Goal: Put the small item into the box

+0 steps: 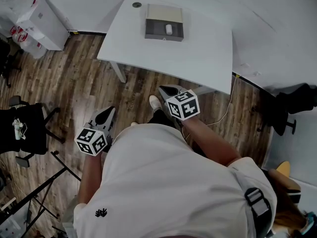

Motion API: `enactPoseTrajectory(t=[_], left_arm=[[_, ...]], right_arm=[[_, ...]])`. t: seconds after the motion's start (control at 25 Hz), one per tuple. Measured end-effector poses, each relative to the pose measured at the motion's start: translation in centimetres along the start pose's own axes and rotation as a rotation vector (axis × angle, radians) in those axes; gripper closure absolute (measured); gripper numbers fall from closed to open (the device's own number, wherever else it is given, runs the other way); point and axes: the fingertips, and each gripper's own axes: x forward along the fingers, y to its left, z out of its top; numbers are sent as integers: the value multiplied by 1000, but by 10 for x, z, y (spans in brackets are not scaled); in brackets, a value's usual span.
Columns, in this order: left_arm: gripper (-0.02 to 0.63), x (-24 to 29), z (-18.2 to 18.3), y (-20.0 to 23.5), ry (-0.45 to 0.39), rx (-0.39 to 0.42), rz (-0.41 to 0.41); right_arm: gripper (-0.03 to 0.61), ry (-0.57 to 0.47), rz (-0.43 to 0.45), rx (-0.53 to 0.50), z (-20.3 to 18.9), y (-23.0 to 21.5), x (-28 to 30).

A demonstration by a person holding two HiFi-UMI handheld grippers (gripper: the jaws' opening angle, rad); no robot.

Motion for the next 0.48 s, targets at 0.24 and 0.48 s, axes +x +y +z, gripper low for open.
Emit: enactPoseTrajectory(t=[0.24, 0.48], left_arm=[[600, 0, -3, 0, -3, -3, -6], [600, -6, -9, -1, -2, -14, -2]], right_arm=[[571, 8, 3, -26, -3, 7, 0], [572, 20, 4, -45, -7, 13, -1]])
